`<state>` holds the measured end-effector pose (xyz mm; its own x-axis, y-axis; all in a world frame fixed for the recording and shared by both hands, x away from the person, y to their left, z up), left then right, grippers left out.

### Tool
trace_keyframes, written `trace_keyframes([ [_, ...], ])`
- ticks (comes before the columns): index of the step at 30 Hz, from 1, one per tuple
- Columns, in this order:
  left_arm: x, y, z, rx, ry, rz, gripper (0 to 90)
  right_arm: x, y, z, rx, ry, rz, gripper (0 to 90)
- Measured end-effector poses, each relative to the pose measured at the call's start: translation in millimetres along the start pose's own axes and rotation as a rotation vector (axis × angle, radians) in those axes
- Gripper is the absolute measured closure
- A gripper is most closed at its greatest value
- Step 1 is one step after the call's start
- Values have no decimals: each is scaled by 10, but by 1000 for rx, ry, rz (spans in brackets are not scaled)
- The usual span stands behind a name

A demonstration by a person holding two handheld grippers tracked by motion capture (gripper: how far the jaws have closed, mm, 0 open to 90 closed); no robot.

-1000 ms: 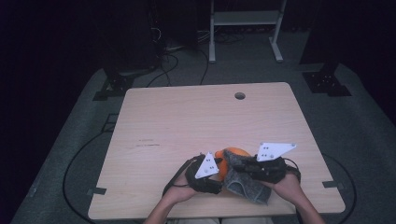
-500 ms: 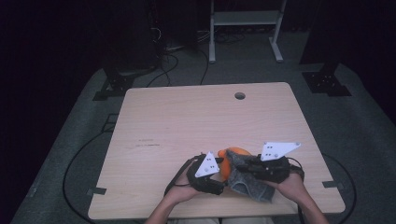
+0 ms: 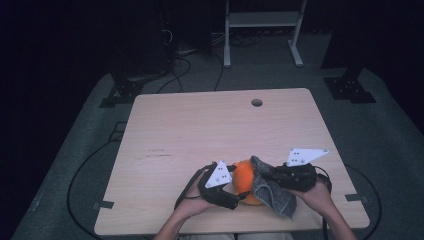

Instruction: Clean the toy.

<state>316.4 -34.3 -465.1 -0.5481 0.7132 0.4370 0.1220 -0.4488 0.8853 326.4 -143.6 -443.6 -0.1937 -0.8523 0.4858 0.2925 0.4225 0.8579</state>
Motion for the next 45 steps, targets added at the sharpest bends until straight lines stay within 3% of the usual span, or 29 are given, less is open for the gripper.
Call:
trace_keyframes([
  [5, -29, -69, -56, -42, -3, 32, 218, -64, 31, 106, 27, 16, 32, 804],
  [6, -21, -83, -92, -62, -15, 33, 231, -118, 101, 231, 47, 56, 18, 804],
  [8, -22, -130, -131, -109, -21, 59, 243, -201, 151, 326, 81, 64, 40, 804],
  [11, -19, -181, -123, -126, -16, 75, 245, -246, 144, 325, 96, 60, 60, 805],
  [12, -12, -229, -98, -132, -18, 99, 246, -223, 111, 246, 78, 47, 50, 804],
  [15, -9, -273, -75, -133, -19, 110, 245, -160, 59, 137, 51, 16, 45, 804],
  [17, 10, -276, -55, -118, -29, 108, 222, -94, -32, 34, 7, 5, 36, 804],
  [18, 26, -200, -34, -86, -35, 81, 192, -94, -41, 25, 2, 6, 29, 804],
  [21, 37, -57, -8, -48, -13, -6, 168, -118, -11, 74, 21, 9, 25, 804],
  [23, 26, -58, -22, -65, -11, -3, 171, -151, 7, 123, 32, 29, 18, 803],
  [24, -6, -149, -41, -102, -5, 43, 177, -221, 18, 201, 65, 39, 40, 803],
  [25, -6, -149, -41, -102, -5, 43, 188, -244, 16, 215, 79, 36, 51, 803],
  [26, 10, -188, -18, -81, -15, 58, 193, -246, 13, 212, 78, 38, 52, 803],
  [29, 29, -249, 32, -94, -8, 90, 215, -219, -15, 154, 65, 28, 56, 803],
  [30, 42, -305, 69, -93, -10, 108, 215, -175, -75, 76, 31, 19, 53, 803],
  [32, 49, -293, 87, -74, -19, 92, 208, -144, -124, 25, -2, 16, 46, 803],
  [35, 48, -215, 89, -68, -9, 64, 147, -146, -116, 29, -2, 6, 40, 803],
  [36, 41, -126, 65, -67, 1, 12, 147, -174, -77, 74, 17, 6, 35, 803],
  [38, 26, -119, 48, -79, 3, 12, 153, -187, -60, 101, 22, 15, 31, 803],
  [39, 11, -141, 44, -95, 10, 28, 166, -222, -37, 141, 50, 20, 37, 803],
  [41, 0, -190, 58, -81, 3, 42, 192, -226, -43, 140, 55, 18, 44, 803],
  [42, 6, -223, 89, -50, -1, 51, 201, -206, -62, 106, 38, 25, 30, 801],
  [45, 16, -262, 120, -39, 1, 69, 206, -171, -121, 23, 16, 8, 34, 801],
])
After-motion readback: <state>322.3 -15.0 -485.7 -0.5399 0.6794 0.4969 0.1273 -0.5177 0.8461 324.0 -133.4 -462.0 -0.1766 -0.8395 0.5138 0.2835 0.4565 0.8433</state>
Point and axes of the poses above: each handheld gripper's, and its own axes: x roughly backward along the jaws, y roughly out of its top, z roughly to its left, the point moved 10 cm from there along -x, roughly forward along the jaws, and after that the axes turned 11 degrees about y, right-handed, at the moved point
